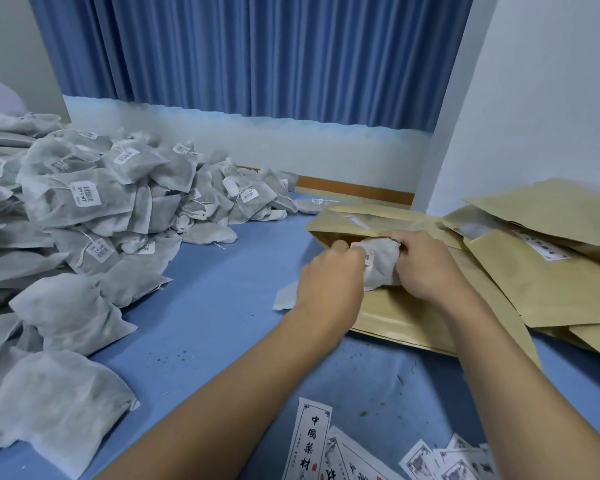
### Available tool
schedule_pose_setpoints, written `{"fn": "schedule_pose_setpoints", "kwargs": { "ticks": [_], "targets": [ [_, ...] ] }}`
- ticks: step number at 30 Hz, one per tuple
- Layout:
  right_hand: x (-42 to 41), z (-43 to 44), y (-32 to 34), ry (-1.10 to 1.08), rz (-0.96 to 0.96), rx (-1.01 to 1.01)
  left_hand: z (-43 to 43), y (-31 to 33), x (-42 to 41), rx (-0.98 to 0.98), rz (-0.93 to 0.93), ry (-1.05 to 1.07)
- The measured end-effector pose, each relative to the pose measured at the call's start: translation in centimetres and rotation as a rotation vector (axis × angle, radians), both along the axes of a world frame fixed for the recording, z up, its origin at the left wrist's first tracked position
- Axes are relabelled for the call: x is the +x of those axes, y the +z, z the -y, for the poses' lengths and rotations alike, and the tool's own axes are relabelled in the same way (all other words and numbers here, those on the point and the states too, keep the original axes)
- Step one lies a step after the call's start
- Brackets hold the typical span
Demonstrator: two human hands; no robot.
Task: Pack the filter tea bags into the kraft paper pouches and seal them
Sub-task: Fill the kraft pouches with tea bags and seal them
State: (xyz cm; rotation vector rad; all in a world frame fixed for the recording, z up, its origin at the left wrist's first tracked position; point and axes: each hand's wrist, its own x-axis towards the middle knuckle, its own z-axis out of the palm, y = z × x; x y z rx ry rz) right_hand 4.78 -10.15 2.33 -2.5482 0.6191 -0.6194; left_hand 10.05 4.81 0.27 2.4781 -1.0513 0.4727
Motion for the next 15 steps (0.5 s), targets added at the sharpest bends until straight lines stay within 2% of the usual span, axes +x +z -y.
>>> {"fn": "schedule_pose_setpoints", "kwargs": {
  "ticks": [5, 9, 12, 13, 15],
  "targets": [
    [-0.3, -0.4, 1.0, 0.108, 0.023, 0.001, 2.6, 2.9, 1.3, 0.202, -0.130, 0.071],
    [-0.1, -0.8, 1.3, 0.066, 0.058, -0.050, 4.8, 3.7, 2.3, 0.004, -0.379, 0.025],
    [-0.3, -0.6, 1.1, 0.030, 0.034, -0.003, 5.3, 2.6, 2.1, -0.013, -0.585, -0.100],
    [-0.3, -0.6, 0.9, 0.033, 0.019, 0.014, 5.1, 2.1, 1.9, -0.011, -0.566, -0.120],
    [-0.4, -0.7, 0.7, 0.028, 0.009, 0.027, 3.9, 1.0, 1.1, -0.070, -0.385, -0.132]
  ]
}}
